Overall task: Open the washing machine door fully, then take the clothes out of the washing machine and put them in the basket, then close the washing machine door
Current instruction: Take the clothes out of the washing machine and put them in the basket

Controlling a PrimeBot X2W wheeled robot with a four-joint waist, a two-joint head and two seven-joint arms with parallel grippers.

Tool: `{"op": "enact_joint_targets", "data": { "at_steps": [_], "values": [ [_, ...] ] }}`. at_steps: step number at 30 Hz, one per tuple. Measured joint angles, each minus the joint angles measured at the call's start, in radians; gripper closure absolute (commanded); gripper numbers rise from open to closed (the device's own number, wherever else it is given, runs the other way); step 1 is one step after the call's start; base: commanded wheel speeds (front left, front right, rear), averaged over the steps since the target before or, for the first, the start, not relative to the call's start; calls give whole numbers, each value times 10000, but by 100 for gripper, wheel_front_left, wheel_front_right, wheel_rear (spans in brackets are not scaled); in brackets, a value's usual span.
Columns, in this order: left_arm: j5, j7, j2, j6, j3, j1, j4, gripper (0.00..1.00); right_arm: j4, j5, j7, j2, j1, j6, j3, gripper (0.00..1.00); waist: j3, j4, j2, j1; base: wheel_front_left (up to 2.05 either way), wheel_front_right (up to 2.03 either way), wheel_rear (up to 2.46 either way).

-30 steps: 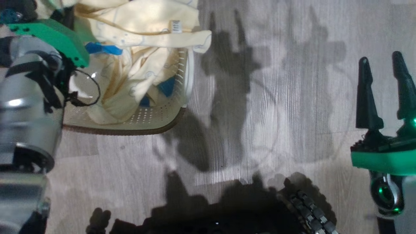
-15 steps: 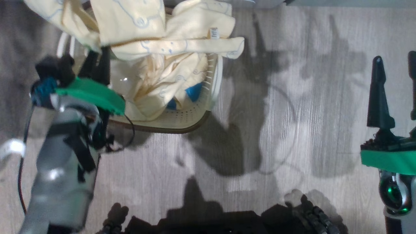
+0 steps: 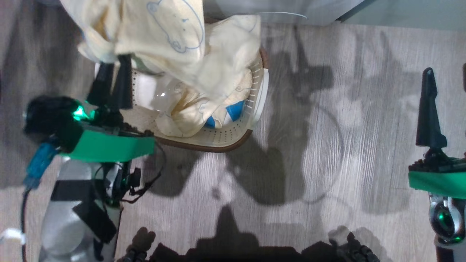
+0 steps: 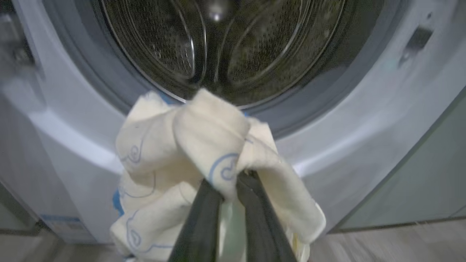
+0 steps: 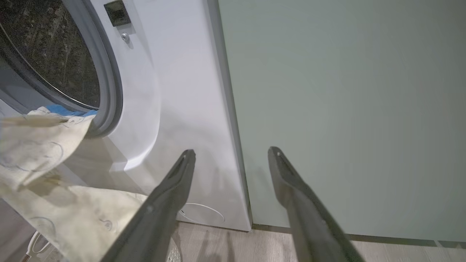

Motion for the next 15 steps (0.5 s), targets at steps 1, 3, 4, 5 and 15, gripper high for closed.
{"op": "enact_joint_targets", "data": {
  "at_steps": [1,3,4,5,15],
  "values": [
    [0,0,0,0,0,0,0,100,0,0,0,0,0,0,0,0,0,0,0,0,0,0,0],
    [144,-4,-142,-8,148,3,-763,100,-2,-19,0,-27,-2,0,-2,0,-15,43,0,0,0,0,0],
    [188,-4,-180,-13,176,17,-1070,100,0,-56,0,-44,-4,0,-2,0,-34,63,0,1,0,0,0],
    [257,-4,-228,-19,188,36,-1306,100,0,-77,0,-69,-5,0,-2,0,-50,84,0,0,0,0,0],
    [399,-6,-414,-314,182,526,-1436,100,27,-82,0,-174,-12,0,77,0,-281,124,0,0,0,0,0]
  ]
}}
